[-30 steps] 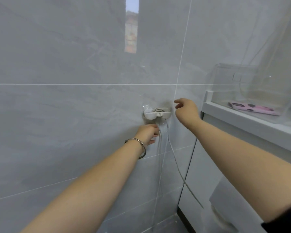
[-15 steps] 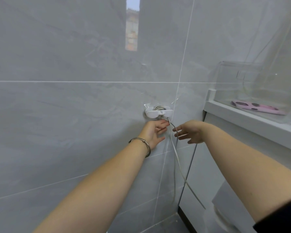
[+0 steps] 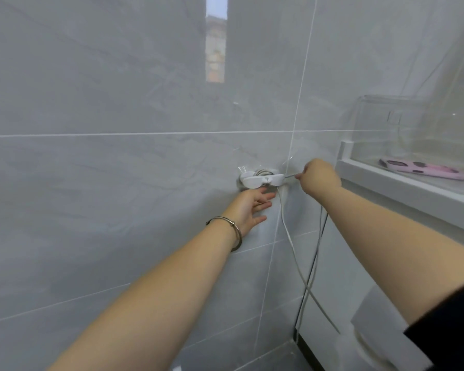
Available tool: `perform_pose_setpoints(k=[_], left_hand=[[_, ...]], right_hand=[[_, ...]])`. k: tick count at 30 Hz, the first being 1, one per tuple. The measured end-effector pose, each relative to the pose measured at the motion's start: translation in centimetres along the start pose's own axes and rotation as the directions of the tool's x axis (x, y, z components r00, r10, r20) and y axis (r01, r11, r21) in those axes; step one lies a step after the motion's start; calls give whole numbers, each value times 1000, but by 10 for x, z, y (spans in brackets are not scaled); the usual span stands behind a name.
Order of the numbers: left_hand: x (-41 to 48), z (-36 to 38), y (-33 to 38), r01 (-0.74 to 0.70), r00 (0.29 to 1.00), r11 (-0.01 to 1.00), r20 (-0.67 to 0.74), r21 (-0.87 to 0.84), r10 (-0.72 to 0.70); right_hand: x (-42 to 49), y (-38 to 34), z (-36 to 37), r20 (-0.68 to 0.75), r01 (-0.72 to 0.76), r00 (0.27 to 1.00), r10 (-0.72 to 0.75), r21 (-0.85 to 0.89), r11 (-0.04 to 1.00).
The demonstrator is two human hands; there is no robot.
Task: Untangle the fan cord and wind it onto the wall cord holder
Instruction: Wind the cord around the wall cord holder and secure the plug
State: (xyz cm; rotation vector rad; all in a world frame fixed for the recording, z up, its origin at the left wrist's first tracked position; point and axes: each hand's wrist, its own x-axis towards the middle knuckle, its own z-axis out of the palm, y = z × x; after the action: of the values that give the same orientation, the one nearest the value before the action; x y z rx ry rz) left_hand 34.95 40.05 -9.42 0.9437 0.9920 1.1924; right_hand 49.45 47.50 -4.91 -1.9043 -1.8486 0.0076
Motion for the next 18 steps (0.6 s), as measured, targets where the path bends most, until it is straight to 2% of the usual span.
perform_pose_setpoints(k=[3,5,7,10,11,12,13,14,15,18], left_hand=[[-4,-8,2,7,1000,999,21,49,-8],[-5,-13,4,6,1000,997,27,73,-8],[-6,-18,6,-5,1000,996,18,86,4],[-7,-21,11,-20,1000,995,5,98,20],[-8,-21,11,-22,1000,993,1,113,22],[-10,-21,12,-22,1000,990,-10,142,24],[-11,-20,13,-16,999,983,-27,182,21],[-12,-19,13,-8,999,974,-47,225,19],[-12,-18,12,-4,998,966,-59,257,20],[-15,-11,12,-15,999,960,-45,278,29]], right_hand=[[1,-12,-14,-154,172,963,-222,-283,943],[3,-18,-25,-173,166,958,-227,-309,936],[7,-22,-34,-173,104,975,-137,-188,977],[8,-32,-42,-105,43,994,-31,114,993],[9,-35,-43,-32,-5,999,15,287,958],[8,-40,-45,87,-98,994,63,481,871],[8,-44,-47,238,-226,967,92,634,739],[6,-47,-50,365,-332,928,80,707,624],[5,-49,-53,447,-392,893,43,729,561],[3,-52,-62,525,-429,850,-32,727,536]])
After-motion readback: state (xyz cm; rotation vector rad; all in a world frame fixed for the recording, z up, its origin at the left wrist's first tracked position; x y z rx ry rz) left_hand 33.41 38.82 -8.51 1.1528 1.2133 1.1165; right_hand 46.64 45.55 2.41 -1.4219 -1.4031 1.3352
